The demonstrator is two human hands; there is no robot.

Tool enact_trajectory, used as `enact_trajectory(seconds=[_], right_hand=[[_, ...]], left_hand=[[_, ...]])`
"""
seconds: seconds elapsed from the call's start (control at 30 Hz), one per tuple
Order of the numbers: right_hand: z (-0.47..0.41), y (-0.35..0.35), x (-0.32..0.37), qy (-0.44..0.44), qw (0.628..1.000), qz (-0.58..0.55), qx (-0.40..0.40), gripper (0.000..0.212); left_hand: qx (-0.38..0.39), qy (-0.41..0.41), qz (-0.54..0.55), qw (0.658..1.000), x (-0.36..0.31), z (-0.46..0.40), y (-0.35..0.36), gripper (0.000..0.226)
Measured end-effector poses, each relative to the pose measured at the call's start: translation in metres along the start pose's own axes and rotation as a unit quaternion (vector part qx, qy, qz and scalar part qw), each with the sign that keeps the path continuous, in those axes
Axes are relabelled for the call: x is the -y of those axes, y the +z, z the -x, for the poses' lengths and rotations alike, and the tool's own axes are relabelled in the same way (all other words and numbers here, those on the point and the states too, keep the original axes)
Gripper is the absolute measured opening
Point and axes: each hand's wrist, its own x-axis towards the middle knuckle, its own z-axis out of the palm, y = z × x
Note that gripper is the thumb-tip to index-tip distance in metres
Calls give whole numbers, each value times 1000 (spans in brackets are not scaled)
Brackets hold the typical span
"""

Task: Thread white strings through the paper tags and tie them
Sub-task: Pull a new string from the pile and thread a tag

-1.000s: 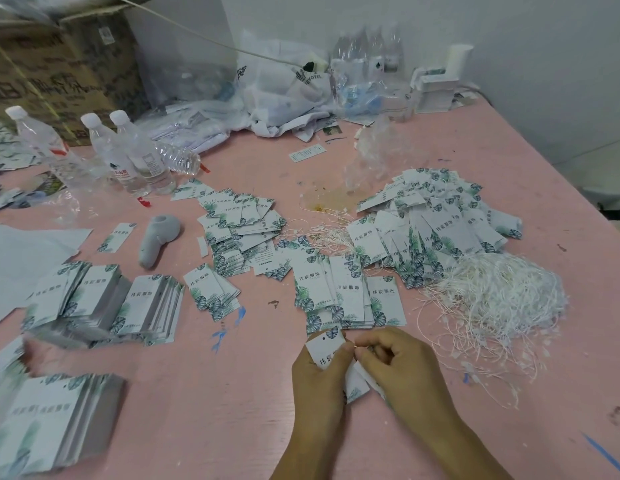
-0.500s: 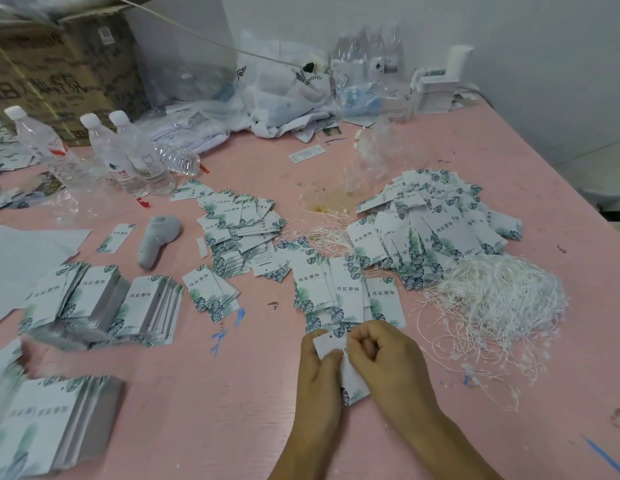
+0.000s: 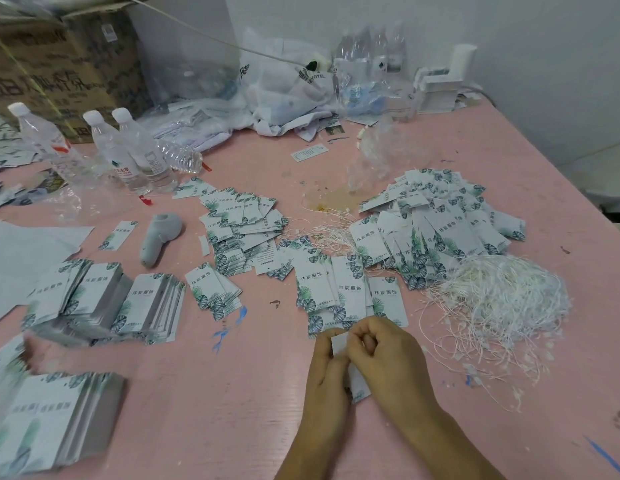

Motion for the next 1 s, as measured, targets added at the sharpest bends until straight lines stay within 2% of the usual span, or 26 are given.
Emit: enact_trajectory(seconds=[0.13,0.23,0.37,0.6,0.77,0.87,0.93,1.0], right_hand=[[-1,-1,0,-3,1000,-6,-8,25],[0,0,-1,-1,1000,-16,-8,20],[3,2,-1,-2,999,-32,-8,20],[5,1,-6,2,999,-41,3,19],[5,-3,-7,21,994,-97,54,15],[2,-12,-10,138,955,-246,95,13],[1,-22,-18,220,898,-367,108,16],[0,-33,-28,264,850,-444,107,22]], left_hand=[[-7,-62,117,991,-8,1,2,42],[18,-88,179,980,-14,1,0,34],[-12,-95,195,976,-16,-1,-3,26],[-51,-49,169,983,-12,-5,-5,14],[-72,-59,174,980,-10,-8,-4,12],[-87,-80,204,972,-11,-9,-4,8],[-111,-88,231,963,-11,-12,-6,5],[-124,-100,253,954,-11,-14,-9,3]])
